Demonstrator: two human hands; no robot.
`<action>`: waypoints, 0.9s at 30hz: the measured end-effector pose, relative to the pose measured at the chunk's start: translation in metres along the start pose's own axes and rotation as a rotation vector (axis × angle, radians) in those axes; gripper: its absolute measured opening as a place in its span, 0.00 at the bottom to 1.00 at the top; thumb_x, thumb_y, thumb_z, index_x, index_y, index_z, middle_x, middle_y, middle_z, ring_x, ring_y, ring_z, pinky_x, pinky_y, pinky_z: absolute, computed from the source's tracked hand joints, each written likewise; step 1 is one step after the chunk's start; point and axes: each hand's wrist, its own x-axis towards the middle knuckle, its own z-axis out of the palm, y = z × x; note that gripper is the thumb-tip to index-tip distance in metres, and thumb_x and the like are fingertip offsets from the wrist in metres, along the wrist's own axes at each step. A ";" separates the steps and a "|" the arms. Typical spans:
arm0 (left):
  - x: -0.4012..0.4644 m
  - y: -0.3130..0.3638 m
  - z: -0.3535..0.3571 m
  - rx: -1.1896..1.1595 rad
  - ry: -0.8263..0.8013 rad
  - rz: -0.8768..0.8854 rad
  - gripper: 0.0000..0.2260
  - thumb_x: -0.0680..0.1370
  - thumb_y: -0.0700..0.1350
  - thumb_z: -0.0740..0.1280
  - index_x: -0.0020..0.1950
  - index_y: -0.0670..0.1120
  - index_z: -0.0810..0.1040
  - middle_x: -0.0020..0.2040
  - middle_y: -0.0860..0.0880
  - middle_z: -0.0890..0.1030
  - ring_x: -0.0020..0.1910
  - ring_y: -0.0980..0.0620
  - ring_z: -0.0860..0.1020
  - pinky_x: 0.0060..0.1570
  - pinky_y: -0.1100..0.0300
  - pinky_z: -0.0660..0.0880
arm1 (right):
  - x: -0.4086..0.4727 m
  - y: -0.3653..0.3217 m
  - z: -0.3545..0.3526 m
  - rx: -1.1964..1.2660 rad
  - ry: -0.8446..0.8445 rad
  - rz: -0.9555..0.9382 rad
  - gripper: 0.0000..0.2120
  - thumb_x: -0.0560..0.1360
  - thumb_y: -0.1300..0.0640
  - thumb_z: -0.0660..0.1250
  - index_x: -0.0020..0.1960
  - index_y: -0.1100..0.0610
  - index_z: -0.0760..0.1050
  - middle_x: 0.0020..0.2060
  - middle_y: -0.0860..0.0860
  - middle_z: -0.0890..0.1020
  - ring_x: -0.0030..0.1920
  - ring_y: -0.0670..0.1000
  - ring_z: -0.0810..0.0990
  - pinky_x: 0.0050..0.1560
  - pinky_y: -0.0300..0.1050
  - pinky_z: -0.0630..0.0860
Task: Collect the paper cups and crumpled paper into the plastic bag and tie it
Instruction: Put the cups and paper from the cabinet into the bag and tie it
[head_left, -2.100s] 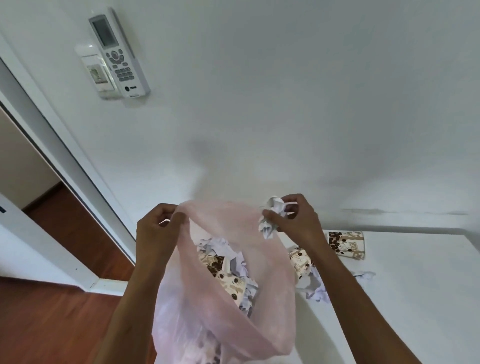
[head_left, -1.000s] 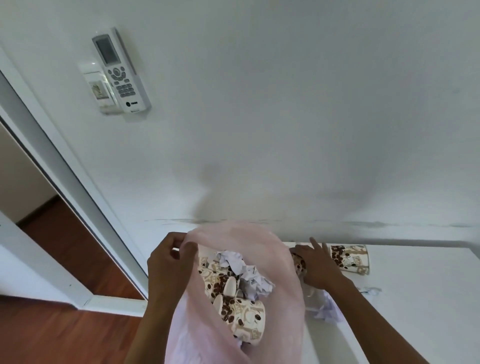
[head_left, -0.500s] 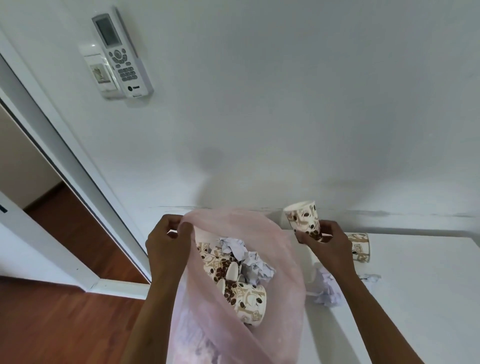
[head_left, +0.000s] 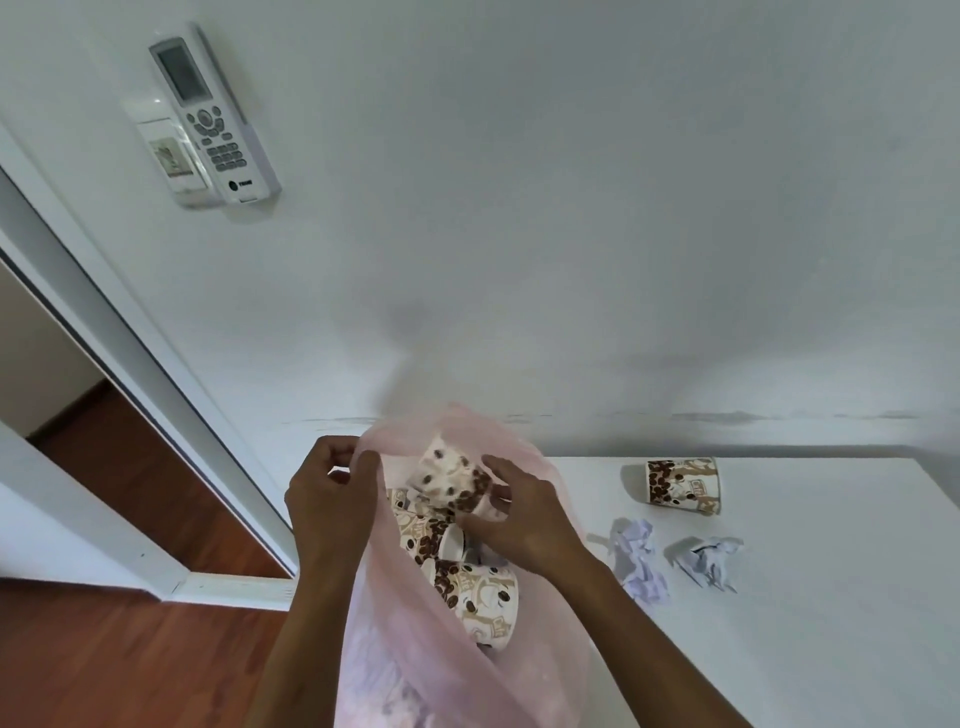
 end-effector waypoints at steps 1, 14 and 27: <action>0.000 0.001 0.000 0.001 -0.001 0.004 0.06 0.76 0.40 0.67 0.42 0.50 0.79 0.39 0.54 0.81 0.37 0.55 0.78 0.41 0.56 0.73 | 0.000 -0.001 0.001 0.024 -0.031 -0.009 0.36 0.68 0.51 0.78 0.73 0.49 0.67 0.61 0.41 0.74 0.60 0.46 0.78 0.56 0.35 0.76; -0.009 0.006 0.016 -0.016 -0.068 0.042 0.02 0.76 0.40 0.68 0.45 0.47 0.79 0.39 0.55 0.80 0.36 0.57 0.77 0.42 0.58 0.72 | -0.023 0.049 -0.058 -0.162 0.467 -0.014 0.07 0.71 0.64 0.67 0.43 0.52 0.76 0.41 0.44 0.81 0.34 0.45 0.79 0.39 0.40 0.73; -0.003 -0.006 0.006 -0.118 -0.067 0.084 0.07 0.75 0.40 0.68 0.42 0.52 0.79 0.39 0.54 0.81 0.30 0.67 0.75 0.35 0.65 0.72 | -0.062 0.129 -0.063 -0.599 0.128 0.331 0.15 0.70 0.56 0.68 0.57 0.51 0.78 0.54 0.51 0.75 0.55 0.52 0.80 0.50 0.44 0.76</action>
